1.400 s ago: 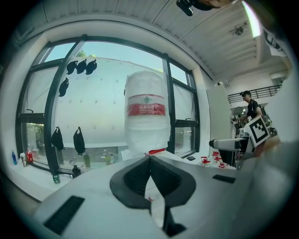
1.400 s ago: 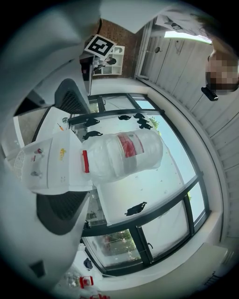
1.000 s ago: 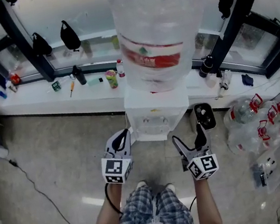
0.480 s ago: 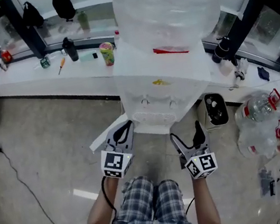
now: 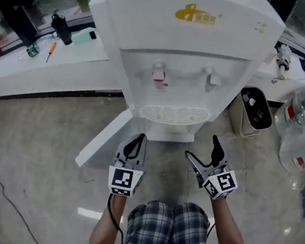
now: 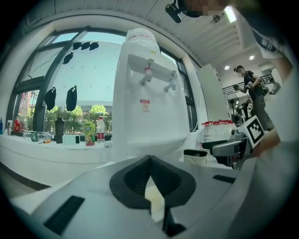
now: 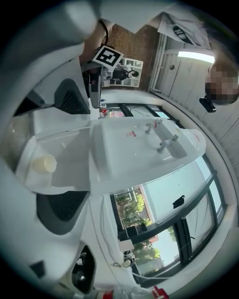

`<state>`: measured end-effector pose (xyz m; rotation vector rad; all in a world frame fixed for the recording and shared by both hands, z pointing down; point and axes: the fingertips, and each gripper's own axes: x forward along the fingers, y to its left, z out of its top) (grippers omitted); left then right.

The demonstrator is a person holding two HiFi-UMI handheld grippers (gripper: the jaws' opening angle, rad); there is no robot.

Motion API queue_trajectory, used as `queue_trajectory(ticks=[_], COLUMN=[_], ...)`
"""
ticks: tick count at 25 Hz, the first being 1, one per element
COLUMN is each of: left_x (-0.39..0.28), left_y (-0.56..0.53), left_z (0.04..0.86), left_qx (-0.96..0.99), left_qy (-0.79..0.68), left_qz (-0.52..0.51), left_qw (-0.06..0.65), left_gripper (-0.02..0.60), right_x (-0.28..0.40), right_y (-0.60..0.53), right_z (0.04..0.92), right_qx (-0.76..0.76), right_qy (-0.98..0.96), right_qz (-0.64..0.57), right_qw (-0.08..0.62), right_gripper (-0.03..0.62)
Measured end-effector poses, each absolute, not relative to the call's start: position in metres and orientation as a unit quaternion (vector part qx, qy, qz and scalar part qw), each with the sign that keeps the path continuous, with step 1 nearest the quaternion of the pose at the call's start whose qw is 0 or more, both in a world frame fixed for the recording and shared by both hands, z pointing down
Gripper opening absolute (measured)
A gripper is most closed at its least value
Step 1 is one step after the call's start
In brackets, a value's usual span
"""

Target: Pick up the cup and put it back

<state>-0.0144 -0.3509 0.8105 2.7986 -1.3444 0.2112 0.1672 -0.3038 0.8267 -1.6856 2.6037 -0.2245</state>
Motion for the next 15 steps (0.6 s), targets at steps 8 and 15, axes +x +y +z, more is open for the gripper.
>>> queue_trajectory(ticks=[8, 15], left_x=[-0.005, 0.006], left_y=[-0.369, -0.374], left_z=[0.925, 0.964], left_qx=[0.903, 0.908], left_qy=[-0.422, -0.411], left_qz=[0.074, 0.08], left_qw=[0.01, 0.015], left_gripper=[0.025, 0.025], right_x=[0.152, 0.144], right_y=[-0.321, -0.333], right_z=[0.943, 0.986], right_qx=[-0.506, -0.495], right_qy=[0.86, 0.866], right_qz=[-0.067, -0.069], right_qw=[-0.008, -0.021], right_gripper=[0.506, 0.506])
